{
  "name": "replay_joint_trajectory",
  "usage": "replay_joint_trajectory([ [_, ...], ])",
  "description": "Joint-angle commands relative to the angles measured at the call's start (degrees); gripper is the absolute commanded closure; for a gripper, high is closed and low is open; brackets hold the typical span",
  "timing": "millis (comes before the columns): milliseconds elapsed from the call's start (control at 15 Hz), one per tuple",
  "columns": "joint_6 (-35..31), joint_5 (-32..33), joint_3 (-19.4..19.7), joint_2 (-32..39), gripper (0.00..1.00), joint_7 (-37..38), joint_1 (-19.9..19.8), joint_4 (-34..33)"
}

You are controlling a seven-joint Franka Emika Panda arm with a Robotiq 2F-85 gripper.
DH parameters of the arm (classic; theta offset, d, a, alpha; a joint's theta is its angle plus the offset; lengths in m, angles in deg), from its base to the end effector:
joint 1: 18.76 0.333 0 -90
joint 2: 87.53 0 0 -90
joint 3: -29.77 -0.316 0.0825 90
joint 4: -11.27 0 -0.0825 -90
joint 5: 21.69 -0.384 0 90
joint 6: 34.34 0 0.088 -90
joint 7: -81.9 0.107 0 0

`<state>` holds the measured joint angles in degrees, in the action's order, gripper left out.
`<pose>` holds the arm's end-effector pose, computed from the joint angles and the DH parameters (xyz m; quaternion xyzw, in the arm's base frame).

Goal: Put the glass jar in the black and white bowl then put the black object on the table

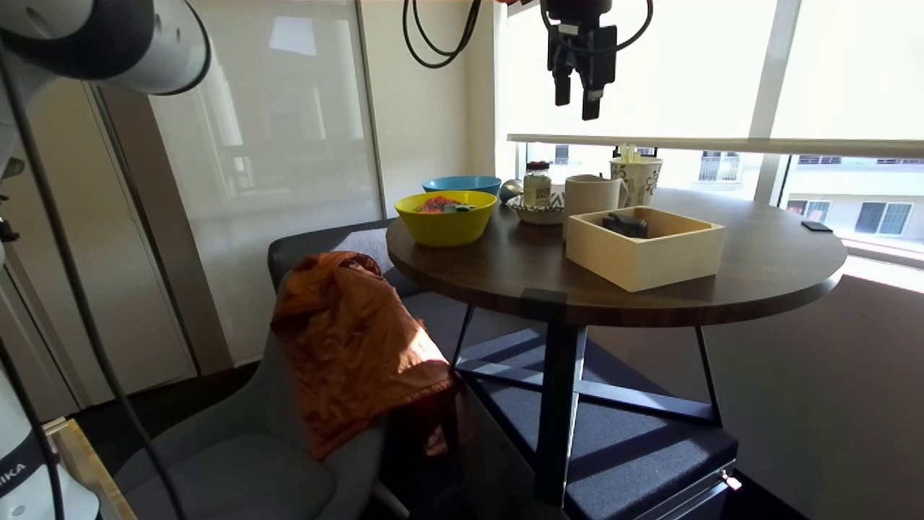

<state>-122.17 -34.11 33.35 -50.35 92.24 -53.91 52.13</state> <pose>0.5878 -0.4161 0.6068 -0.9114 0.3927 -0.1038 0.0657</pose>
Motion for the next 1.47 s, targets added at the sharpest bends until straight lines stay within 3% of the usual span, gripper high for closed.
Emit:
replay_joint_trajectory([
  [0,0.30,-0.42,-0.19,-0.02,0.00,-0.56,-0.51,-0.06],
  [400,0.51,-0.57,-0.83,-0.02,0.00,-0.81,-0.49,-0.23],
  [667,-5.38,5.89,4.08,2.60,0.00,10.25,1.74,-0.31],
  [933,-2.06,9.47,7.04,5.44,0.00,19.23,2.51,-0.41],
  [1400,1.45,5.35,6.92,9.51,0.00,35.13,0.68,-1.27],
])
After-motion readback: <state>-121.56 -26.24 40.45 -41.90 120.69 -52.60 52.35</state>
